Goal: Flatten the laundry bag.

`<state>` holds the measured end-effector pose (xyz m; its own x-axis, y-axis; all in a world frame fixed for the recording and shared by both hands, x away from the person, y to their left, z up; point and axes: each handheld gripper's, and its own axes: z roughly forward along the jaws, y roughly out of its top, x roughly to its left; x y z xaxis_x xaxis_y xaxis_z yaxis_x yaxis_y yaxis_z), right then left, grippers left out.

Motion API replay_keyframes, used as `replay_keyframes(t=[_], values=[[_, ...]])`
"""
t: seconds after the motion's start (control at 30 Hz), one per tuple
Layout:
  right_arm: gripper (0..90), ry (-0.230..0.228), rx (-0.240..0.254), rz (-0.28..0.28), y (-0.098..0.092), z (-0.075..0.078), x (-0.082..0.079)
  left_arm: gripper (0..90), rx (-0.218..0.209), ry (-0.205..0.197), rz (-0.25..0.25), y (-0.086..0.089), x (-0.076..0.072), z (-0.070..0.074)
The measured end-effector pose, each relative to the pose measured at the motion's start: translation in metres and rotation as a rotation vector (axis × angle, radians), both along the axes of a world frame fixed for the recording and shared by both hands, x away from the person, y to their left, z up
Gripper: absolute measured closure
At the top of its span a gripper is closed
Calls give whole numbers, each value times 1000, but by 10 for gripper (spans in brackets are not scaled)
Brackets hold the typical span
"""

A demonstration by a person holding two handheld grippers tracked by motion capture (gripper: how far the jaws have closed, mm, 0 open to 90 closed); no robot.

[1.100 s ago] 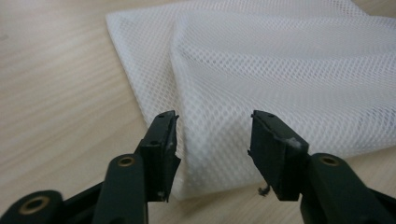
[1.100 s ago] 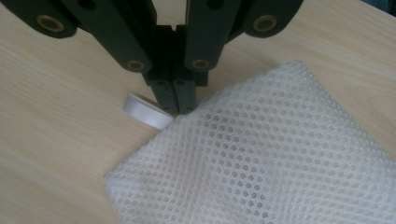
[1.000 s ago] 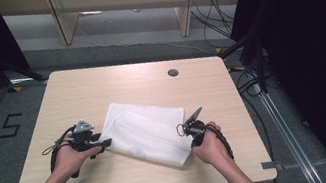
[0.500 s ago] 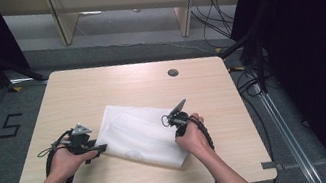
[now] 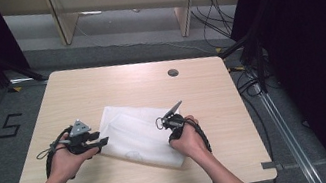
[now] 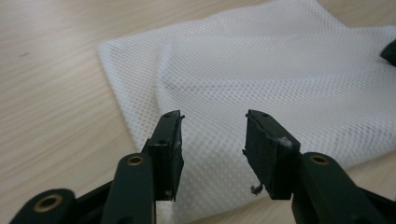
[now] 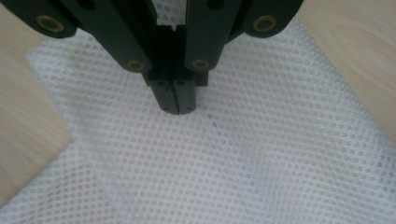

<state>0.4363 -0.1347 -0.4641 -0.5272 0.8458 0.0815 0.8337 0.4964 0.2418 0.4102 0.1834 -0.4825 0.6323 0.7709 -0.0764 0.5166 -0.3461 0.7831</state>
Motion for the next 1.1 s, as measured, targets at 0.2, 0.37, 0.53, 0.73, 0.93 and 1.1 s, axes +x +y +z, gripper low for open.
replay_keyframes(t=[0.2,0.37,0.53,0.73,0.93,1.1], values=[[900,-8,-9,-9,7,-8,6,611,64,121,-39,-4,4,-20],[900,-66,-50,20,16,-10,14,620,90,169,-37,-4,1,-18],[900,-78,-62,33,25,-10,23,617,103,200,-34,-1,-2,-18],[890,-113,-35,81,31,-11,31,608,88,218,12,7,0,-18],[655,-206,37,117,27,8,41,596,95,126,3,-3,-3,-14],[548,-255,53,174,29,12,53,633,102,73,-66,-16,-8,-10]])
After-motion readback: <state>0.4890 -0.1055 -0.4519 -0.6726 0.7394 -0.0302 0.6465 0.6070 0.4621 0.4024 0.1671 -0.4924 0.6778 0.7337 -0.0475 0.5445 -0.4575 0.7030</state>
